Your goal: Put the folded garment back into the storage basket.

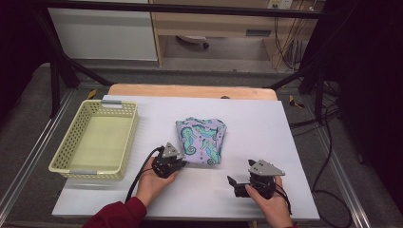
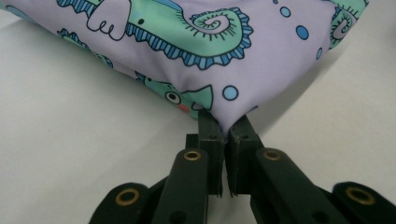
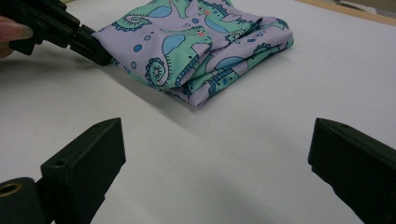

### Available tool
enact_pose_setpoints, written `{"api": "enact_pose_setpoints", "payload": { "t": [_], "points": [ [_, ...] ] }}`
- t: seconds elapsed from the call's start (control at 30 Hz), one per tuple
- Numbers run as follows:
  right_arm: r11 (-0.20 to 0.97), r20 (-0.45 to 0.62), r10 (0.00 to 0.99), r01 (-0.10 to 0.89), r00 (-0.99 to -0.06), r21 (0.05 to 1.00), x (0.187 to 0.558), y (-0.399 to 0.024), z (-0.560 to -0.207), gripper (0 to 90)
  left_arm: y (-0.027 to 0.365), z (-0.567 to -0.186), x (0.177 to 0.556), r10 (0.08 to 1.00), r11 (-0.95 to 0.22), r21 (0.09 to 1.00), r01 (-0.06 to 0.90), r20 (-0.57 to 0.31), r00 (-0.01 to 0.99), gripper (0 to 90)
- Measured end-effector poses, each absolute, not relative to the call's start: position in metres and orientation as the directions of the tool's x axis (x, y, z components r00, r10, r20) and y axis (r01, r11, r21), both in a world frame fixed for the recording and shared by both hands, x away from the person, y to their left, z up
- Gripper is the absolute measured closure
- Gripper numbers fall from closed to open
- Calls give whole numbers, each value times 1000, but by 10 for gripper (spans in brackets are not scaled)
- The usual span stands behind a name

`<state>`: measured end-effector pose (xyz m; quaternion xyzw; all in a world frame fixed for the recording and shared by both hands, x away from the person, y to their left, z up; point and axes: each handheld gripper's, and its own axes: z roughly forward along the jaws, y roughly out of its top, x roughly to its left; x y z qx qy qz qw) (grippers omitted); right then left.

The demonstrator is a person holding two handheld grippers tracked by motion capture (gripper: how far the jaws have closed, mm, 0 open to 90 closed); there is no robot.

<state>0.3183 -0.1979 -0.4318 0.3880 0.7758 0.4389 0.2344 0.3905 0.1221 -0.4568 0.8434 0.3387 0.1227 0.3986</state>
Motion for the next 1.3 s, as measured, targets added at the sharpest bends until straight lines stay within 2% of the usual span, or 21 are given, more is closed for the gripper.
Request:
{"api": "enact_pose_setpoints", "payload": {
  "t": [0.33, 0.83, 1.17, 1.23, 1.3],
  "points": [
    [336, -21, 785, 397, -619, 854, 313, -183, -431, 45, 143, -454, 366, 637, -495, 733, 467, -59, 769, 862],
    [335, 16, 770, 425, -638, 841, 302, -155, -429, 41, 176, -450, 320, 606, -520, 697, 493, -105, 788, 861],
    [417, 9, 687, 405, -726, 814, 288, -114, -434, 43, 200, -450, 291, 623, -504, 706, 498, -102, 775, 854],
    [431, 11, 670, 400, -743, 809, 285, -105, -435, 47, 201, -450, 285, 633, -490, 720, 491, -93, 768, 781],
    [443, 18, 653, 402, -757, 801, 284, -99, -437, 54, 200, -448, 280, 643, -470, 732, 493, -98, 759, 581]
  ]
}}
